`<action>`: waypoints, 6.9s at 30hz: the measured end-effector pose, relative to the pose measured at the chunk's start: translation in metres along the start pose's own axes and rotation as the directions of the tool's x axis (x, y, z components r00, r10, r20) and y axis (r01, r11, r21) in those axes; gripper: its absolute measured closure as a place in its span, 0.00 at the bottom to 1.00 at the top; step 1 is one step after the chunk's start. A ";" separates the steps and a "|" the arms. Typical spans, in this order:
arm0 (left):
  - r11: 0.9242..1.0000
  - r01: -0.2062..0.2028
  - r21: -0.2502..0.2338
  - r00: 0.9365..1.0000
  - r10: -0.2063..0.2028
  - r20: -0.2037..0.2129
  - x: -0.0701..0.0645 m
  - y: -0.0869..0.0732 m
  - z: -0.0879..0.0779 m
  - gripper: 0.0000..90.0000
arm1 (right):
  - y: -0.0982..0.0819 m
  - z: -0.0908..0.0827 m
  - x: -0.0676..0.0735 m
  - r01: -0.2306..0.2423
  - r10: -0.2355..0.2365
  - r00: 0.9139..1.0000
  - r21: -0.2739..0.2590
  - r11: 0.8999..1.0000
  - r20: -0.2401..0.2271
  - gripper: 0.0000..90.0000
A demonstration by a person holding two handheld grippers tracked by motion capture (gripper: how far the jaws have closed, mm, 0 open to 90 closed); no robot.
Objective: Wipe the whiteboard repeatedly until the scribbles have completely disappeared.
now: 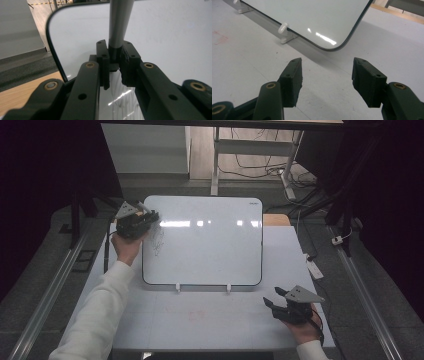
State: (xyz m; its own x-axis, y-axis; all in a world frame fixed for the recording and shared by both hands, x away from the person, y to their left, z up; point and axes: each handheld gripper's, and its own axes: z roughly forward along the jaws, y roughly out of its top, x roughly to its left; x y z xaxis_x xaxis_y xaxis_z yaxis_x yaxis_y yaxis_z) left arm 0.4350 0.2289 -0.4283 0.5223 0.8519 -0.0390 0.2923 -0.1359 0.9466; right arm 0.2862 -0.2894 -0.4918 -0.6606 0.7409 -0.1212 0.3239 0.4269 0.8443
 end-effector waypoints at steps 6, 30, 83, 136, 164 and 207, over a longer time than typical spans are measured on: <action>0.998 -0.061 0.006 0.998 0.060 0.025 -0.015 0.000 0.006 0.86 | -0.001 0.002 0.001 0.006 -0.006 1.000 0.015 1.000 0.001 0.46; 0.993 -0.111 0.039 0.992 0.109 0.068 -0.019 -0.016 -0.003 0.86 | -0.002 0.005 0.002 0.002 -0.001 1.000 0.011 1.000 -0.020 0.45; 0.999 0.032 -0.023 0.998 -0.031 0.057 0.009 -0.012 -0.006 0.86 | -0.003 0.007 0.004 -0.004 0.004 1.000 0.014 1.000 -0.021 0.45; 1.000 -0.015 -0.021 1.000 0.015 0.017 0.008 -0.018 -0.013 0.86 | -0.003 0.006 0.006 0.001 -0.001 1.000 0.010 1.000 -0.028 0.45; 0.994 -0.111 0.015 0.992 0.110 0.056 -0.022 -0.042 -0.017 0.86 | -0.002 0.008 0.007 -0.002 0.002 0.999 0.012 1.000 -0.033 0.45; 0.999 -0.051 0.003 0.998 0.051 -0.032 0.008 -0.020 -0.020 0.86 | 0.001 0.007 0.008 0.000 0.000 0.999 -0.002 1.000 -0.036 0.44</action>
State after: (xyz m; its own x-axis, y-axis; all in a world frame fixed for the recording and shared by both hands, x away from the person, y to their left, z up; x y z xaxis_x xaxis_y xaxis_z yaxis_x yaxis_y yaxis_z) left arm 0.4174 0.2487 -0.4411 0.5109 0.8594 0.0199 0.2675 -0.1809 0.9464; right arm 0.2860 -0.2798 -0.4958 -0.6845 0.7219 -0.1019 0.3230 0.4257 0.8453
